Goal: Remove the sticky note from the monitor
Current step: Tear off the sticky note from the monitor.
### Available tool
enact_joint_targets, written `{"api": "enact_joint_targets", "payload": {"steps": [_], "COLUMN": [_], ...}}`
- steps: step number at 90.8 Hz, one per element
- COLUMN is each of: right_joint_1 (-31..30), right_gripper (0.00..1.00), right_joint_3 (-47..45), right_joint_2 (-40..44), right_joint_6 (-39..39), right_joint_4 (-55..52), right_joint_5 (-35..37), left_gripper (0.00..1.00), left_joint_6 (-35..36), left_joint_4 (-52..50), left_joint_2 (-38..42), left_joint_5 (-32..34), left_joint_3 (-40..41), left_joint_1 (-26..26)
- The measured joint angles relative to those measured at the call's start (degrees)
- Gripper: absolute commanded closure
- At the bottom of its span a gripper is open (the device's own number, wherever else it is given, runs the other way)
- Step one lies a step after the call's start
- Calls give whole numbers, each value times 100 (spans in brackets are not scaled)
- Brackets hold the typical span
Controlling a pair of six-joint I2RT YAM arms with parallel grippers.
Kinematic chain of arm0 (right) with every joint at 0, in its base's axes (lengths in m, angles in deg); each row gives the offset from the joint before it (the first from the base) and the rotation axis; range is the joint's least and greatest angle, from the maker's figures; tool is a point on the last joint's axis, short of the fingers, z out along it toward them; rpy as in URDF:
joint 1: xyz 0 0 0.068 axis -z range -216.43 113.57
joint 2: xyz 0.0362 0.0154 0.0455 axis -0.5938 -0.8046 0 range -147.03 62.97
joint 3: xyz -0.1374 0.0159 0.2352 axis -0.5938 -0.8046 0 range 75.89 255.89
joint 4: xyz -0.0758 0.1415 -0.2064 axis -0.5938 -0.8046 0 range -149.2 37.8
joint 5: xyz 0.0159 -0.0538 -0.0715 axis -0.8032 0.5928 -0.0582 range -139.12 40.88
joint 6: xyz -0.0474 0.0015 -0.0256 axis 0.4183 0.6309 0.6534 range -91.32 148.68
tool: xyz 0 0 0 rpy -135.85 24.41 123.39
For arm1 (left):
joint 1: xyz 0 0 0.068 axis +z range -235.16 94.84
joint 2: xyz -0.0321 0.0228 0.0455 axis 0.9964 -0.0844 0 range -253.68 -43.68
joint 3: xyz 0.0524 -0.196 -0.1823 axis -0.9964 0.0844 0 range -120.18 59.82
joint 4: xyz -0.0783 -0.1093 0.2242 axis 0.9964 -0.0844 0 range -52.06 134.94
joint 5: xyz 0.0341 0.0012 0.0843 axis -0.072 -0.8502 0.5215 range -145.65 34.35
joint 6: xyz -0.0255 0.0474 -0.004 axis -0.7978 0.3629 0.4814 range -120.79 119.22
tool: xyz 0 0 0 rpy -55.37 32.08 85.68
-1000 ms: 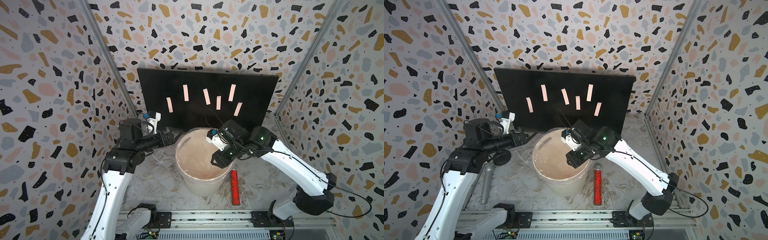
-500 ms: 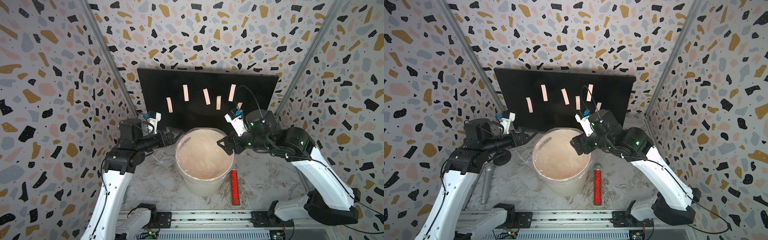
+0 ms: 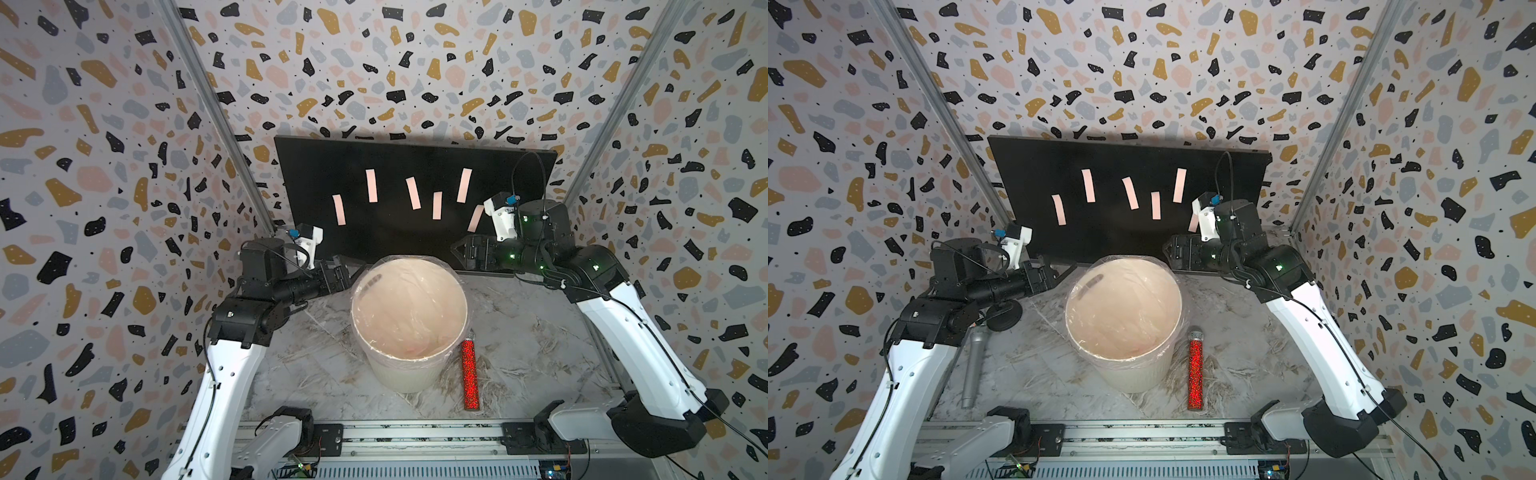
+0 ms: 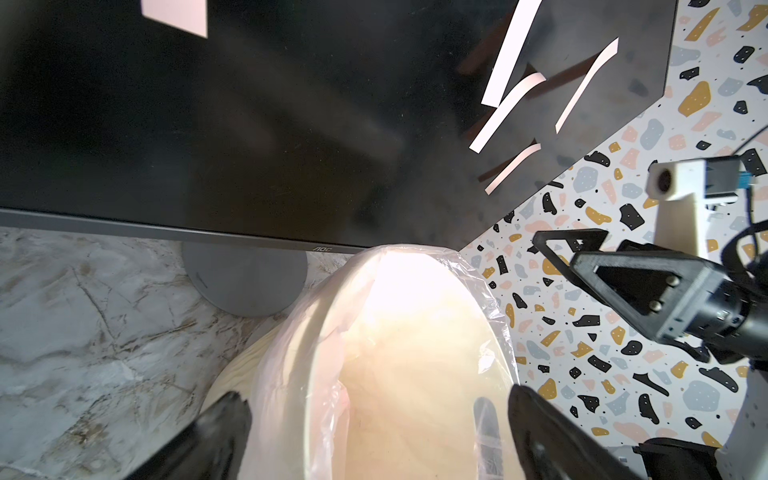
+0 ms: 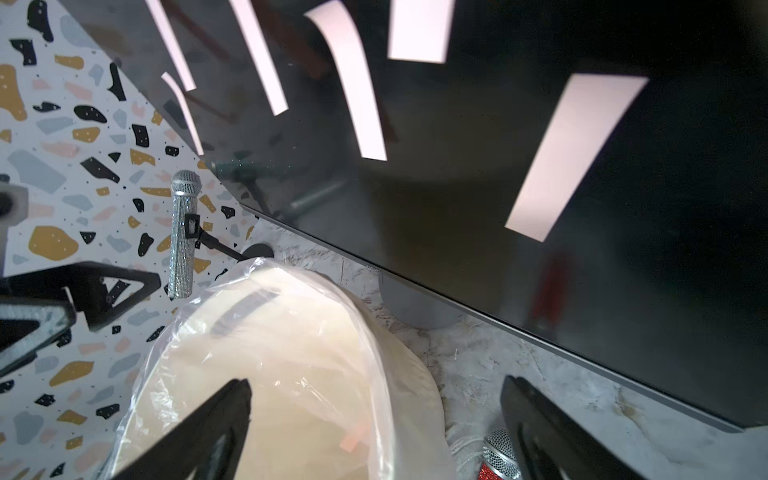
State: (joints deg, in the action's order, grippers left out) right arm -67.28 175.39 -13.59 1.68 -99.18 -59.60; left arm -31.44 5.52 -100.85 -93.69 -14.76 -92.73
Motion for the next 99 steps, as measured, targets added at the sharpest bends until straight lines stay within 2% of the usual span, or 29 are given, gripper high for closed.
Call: {"api": "enact_joint_targets", "payload": {"steps": [22, 35, 61, 99], "right_joint_1": [1108, 1504, 1637, 1665], "right_gripper": [11, 14, 17, 22], "right_joint_3": [-1217, -1788, -2037, -2190], "right_joint_2": [118, 111, 114, 52], "right_joint_6": [-949, -1552, -2039, -2387], "right_joint_4": [1499, 2352, 3305, 4059], "right_joint_5": [-1198, -1700, -2236, -2524], "left_gripper": [1, 1, 1, 1], "left_joint_6": [-2, -2, -2, -2], "left_joint_4": [2, 4, 4, 2], "left_joint_2": [0, 0, -2, -7], "left_joint_5": [-4, -2, -4, -2], "left_joint_3": [63, 83, 83, 83], "left_joint_1": [0, -13, -52, -55]}}
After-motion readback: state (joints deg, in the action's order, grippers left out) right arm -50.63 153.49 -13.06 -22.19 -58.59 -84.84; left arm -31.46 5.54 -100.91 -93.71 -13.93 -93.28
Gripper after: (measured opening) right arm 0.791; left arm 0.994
